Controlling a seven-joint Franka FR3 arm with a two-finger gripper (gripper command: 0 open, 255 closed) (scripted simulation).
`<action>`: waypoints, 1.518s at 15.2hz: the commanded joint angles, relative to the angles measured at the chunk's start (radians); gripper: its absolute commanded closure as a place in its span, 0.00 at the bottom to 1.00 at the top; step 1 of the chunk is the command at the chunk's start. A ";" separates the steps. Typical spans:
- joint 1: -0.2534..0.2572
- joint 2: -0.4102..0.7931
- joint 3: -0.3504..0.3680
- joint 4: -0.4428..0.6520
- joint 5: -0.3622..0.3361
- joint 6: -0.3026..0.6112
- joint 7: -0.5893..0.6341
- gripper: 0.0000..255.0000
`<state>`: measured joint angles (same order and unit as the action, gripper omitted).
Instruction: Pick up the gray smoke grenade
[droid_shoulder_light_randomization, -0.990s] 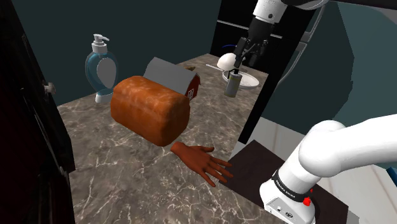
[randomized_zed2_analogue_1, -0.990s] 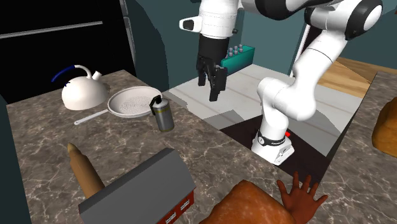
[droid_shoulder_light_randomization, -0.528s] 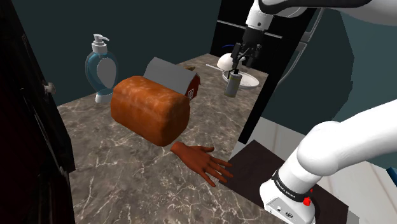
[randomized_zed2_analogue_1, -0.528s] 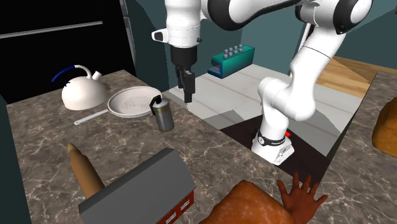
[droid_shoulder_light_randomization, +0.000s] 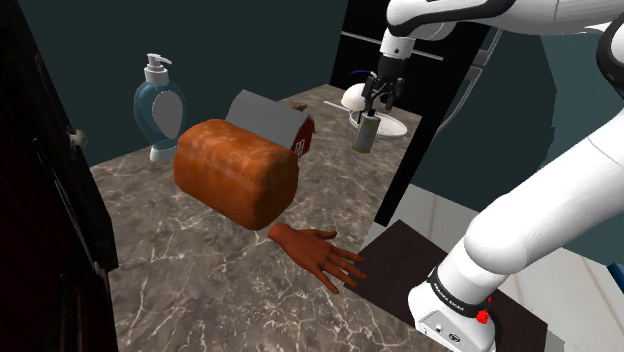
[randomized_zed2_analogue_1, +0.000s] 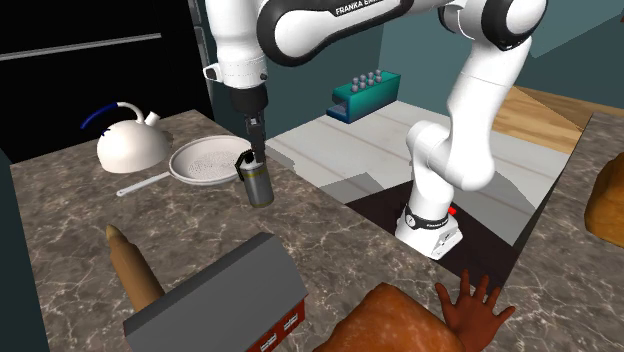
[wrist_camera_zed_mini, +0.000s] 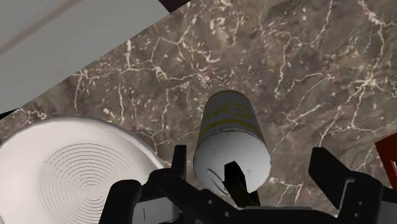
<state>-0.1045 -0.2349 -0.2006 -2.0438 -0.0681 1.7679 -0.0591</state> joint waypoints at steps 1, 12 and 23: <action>-0.004 0.017 -0.006 -0.002 0.000 0.013 -0.006 0.00; -0.005 0.026 -0.010 -0.081 -0.001 0.101 -0.005 1.00; -0.004 0.020 -0.008 -0.033 0.000 0.047 -0.005 1.00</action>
<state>-0.1083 -0.2146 -0.2074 -2.0870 -0.0685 1.8255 -0.0626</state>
